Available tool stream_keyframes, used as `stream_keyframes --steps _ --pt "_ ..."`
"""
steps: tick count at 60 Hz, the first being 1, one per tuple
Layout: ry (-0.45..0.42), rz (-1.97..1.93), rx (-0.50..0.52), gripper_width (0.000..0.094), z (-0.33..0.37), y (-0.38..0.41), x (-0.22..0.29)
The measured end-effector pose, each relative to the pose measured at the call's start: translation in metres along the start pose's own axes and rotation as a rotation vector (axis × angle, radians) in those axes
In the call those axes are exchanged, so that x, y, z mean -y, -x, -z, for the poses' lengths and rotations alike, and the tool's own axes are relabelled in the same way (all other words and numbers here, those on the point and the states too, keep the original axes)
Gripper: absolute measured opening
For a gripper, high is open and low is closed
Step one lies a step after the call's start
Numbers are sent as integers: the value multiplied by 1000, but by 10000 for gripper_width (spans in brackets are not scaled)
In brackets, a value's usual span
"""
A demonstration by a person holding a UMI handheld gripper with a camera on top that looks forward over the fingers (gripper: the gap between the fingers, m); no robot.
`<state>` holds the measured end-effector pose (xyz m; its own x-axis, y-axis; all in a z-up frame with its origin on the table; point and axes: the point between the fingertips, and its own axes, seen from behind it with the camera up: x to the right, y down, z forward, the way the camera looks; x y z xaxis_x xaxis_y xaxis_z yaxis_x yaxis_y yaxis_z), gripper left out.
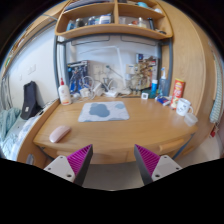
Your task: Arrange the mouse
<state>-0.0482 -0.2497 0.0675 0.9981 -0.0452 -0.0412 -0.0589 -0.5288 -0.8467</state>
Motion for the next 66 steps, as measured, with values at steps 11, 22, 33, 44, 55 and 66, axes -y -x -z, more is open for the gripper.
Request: stream_keyframes --steps 11,22,33,44,55,66 --pt "56 -4 131 831 -23 118 -24" --pt "87 21 191 839 -55 199 -22" --pt "118 48 178 834 -96 235 -18" --pt "152 60 154 839 -134 257 -12" --pt "157 71 146 824 -157 281 0" --pt "171 120 141 804 -170 299 4"
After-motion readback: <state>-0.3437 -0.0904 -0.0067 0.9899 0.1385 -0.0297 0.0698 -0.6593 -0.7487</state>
